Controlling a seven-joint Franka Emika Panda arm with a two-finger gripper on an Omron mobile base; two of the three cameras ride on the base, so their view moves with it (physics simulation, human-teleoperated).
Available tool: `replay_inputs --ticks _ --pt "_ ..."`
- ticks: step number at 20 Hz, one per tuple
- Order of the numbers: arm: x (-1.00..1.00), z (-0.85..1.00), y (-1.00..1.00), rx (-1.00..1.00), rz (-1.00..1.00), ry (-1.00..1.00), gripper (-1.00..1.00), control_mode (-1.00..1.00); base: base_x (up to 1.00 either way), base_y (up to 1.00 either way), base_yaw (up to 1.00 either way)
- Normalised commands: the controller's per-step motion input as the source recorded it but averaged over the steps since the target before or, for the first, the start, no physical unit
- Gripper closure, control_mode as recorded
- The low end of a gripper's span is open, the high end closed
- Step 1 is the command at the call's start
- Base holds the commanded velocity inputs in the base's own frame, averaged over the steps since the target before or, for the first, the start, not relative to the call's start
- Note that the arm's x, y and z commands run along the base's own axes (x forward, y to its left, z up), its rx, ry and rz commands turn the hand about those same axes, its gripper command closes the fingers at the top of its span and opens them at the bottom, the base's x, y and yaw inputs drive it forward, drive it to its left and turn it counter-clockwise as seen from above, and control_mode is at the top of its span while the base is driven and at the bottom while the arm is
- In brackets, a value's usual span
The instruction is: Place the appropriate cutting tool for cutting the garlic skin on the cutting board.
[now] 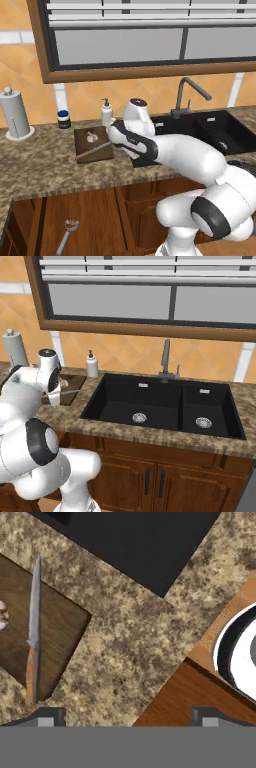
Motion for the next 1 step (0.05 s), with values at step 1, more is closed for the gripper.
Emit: replay_inputs --ticks 1 --pt "-0.48 0.33 -0.24 -0.01 0.21 -0.07 -1.00 -1.00 0.00 0.00 0.00"
